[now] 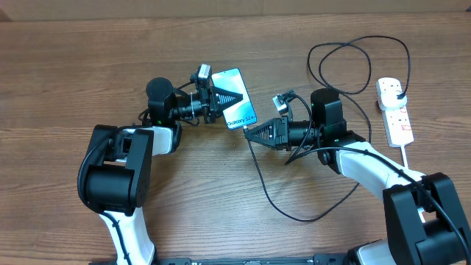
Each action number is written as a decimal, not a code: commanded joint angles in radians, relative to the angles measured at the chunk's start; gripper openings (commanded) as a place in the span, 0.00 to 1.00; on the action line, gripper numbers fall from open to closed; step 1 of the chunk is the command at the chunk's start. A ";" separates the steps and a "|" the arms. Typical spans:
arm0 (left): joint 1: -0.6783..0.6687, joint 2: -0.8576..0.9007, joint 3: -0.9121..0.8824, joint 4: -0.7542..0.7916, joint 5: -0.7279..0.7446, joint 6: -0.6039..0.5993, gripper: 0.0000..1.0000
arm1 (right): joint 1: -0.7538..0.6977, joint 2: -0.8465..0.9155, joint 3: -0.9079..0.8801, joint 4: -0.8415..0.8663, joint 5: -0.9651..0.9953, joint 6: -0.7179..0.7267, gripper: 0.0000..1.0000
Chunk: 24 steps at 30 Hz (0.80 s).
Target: Plug charger to phone and switch on socket
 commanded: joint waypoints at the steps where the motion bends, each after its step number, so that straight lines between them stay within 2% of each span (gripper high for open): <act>1: -0.006 -0.005 0.003 0.011 0.015 0.023 0.04 | 0.011 -0.013 -0.005 0.006 -0.012 0.002 0.04; 24: -0.007 -0.005 0.003 0.011 0.023 0.023 0.04 | 0.011 -0.013 -0.005 0.003 0.024 0.003 0.04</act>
